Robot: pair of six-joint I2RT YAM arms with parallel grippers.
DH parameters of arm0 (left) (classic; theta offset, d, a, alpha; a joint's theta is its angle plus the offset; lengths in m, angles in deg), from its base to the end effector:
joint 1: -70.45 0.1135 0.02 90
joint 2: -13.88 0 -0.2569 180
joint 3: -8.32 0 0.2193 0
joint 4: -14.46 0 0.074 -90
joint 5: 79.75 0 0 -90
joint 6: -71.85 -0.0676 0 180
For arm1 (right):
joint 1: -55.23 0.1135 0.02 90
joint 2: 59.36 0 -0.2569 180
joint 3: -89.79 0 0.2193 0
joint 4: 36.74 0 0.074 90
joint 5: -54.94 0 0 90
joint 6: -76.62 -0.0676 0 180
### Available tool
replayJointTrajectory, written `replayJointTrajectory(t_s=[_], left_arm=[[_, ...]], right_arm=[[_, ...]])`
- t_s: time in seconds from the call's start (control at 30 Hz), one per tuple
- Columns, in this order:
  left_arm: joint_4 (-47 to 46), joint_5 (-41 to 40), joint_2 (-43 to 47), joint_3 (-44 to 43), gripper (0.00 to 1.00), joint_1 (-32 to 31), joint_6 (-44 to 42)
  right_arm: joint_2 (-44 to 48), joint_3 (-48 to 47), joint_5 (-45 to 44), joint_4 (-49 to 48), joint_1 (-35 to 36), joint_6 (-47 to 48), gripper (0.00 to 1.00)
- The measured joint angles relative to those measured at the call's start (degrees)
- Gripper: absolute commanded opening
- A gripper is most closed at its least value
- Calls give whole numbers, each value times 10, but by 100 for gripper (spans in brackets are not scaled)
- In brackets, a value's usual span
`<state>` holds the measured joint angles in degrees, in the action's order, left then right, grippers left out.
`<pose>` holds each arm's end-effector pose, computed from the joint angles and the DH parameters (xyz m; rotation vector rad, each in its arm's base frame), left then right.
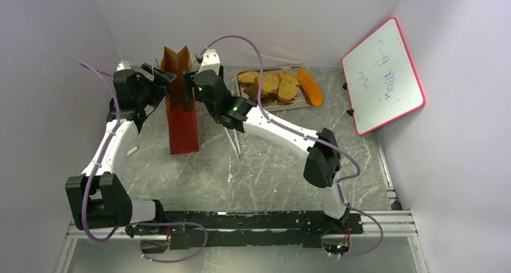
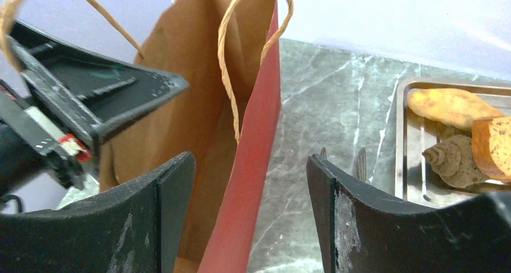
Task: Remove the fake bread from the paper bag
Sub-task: Adjust the paper bag at the center of the board.
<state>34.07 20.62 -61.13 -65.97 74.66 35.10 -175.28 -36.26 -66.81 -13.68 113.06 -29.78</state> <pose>0.3047 0.0102 0.3101 -0.8457 1.8039 -0.7384 0.2837 0.3843 0.3537 -0.2467 1.7662 0.4414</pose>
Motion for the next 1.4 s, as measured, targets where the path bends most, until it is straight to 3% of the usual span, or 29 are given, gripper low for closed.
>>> replayJointTrajectory(t_s=[0.4,0.67,0.77,0.97,1.03,1.4], left_arm=[[0,0,8,8,92,10,0],[0,2,9,8,92,10,1],[0,2,9,9,92,11,1],[0,2,9,11,93,15,0],[0,3,9,11,99,19,1],[-10,48,19,33,99,63,40]], right_arm=[[-24,-45,-1,38,7,-10,73],[-101,-136,7,85,7,-18,69],[-136,-182,8,110,6,-20,61],[-163,-199,7,124,1,-26,17],[-163,-194,4,122,-2,-25,13],[-156,-171,-2,109,-17,-27,10]])
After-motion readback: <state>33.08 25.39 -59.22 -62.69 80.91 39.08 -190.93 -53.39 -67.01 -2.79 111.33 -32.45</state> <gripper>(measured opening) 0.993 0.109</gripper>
